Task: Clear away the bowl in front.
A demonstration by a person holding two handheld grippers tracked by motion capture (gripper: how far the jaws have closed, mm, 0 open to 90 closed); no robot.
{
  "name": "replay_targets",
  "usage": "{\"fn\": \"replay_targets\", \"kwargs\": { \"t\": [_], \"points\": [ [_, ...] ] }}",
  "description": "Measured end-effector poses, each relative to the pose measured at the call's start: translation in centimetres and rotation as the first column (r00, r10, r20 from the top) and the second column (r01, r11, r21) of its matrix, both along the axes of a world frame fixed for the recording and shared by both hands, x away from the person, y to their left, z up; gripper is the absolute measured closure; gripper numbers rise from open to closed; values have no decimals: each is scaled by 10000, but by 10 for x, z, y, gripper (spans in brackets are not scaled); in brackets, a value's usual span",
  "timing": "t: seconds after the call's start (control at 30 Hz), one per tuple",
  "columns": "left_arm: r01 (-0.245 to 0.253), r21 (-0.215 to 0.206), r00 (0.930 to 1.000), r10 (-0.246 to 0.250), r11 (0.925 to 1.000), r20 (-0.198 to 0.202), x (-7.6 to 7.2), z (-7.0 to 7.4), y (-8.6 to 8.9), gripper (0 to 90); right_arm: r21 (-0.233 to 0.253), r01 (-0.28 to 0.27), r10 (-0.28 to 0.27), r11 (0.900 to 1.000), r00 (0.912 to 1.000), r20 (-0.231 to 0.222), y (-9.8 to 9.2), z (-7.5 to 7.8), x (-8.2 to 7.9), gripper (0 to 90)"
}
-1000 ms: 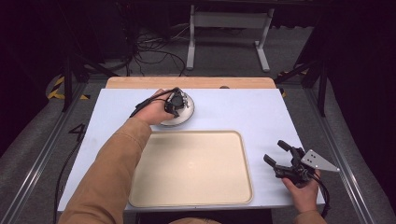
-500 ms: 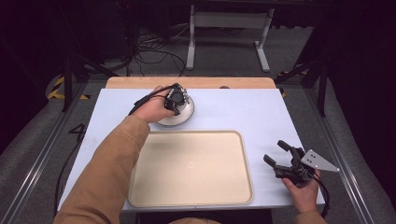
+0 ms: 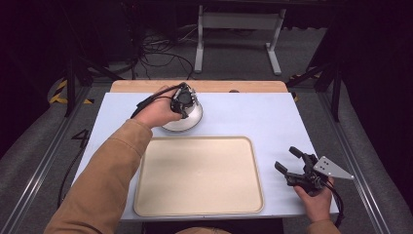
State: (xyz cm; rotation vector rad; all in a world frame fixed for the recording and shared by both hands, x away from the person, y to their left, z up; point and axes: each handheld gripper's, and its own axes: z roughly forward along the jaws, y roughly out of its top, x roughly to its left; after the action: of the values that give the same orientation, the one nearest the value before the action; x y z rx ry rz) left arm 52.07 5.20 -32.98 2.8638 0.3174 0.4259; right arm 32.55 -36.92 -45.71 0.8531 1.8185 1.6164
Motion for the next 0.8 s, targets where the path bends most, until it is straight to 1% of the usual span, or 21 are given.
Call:
{"fn": "replay_targets", "kwargs": {
  "t": [0.03, 0.07, 0.17, 0.23, 0.27, 0.3, 0.33, 0.37, 0.4, 0.47, 0.5, 0.6, 0.63, 0.7, 0.73, 0.8],
  "points": [
    [-15, -79, 10000, 15, 10000, 36, -2, 2, 0, 819, -22, -8, 8, 10000, 10000, -10, 0, 0, 0, 165],
    [-1, -21, 10000, 1, 10000, 24, -4, 6, 0, 821, -27, -15, 15, 10000, 10000, -16, 0, 0, 0, 166],
    [83, -89, 9999, -82, 9999, 135, -9, 14, -2, 821, -32, -14, 13, 10000, 10000, -29, 0, 0, 0, 165],
    [104, -86, 9999, -103, 9999, 73, -12, 16, -3, 821, -24, -8, 8, 10000, 10000, -16, 0, 0, 0, 164],
    [115, -1, 9999, -115, 9999, 85, -17, 20, -5, 820, -8, 6, -6, 10000, 10000, -1, 0, 0, 0, 165],
    [208, 109, 9998, -208, 9997, 60, -20, 23, -6, 820, 1, 7, -7, 10000, 10000, 6, 0, 0, 0, 164],
    [289, 75, 9995, -290, 9996, 122, -22, 24, -7, 820, 9, 4, -4, 10000, 10000, -5, 0, 0, 0, 165],
    [343, 83, 9994, -344, 9994, 79, -24, 25, -8, 820, 6, -3, 3, 10000, 10000, -6, 0, 0, 0, 165],
    [411, -5, 9991, -411, 9992, 133, -27, 26, -9, 820, 2, -6, 6, 10000, 10000, -10, 0, 0, 0, 164],
    [526, 31, 9984, -527, 9986, 198, -34, 29, -12, 820, -15, -3, 3, 10000, 10000, -15, 0, 0, 0, 165],
    [526, 31, 9984, -527, 9986, 198, -34, 29, -12, 820, -15, -3, 3, 10000, 10000, -15, 0, 0, 0, 165],
    [776, 50, 9964, -778, 9970, 328, -43, 33, -15, 820, -16, -22, 21, 10000, 10000, -36, 0, 0, 0, 164],
    [830, -20, 9964, -829, 9966, 196, -48, 36, -16, 820, -9, -10, 10, 10000, 10000, -51, 0, 0, 1, 162],
    [875, -12, 9959, -874, 9962, 226, -52, 38, -17, 818, -15, -1, 1, 10000, 10000, -63, 0, 0, 1, 162],
    [885, -38, 9960, -884, 9961, 161, -55, 39, -18, 817, -16, -3, 3, 10000, 10000, -63, 0, 0, 1, 162],
    [1068, -2, 9942, -1068, 9943, 102, -60, 40, -19, 817, -9, 0, 0, 10000, 10000, -66, 0, 0, 1, 162]
  ]
}}
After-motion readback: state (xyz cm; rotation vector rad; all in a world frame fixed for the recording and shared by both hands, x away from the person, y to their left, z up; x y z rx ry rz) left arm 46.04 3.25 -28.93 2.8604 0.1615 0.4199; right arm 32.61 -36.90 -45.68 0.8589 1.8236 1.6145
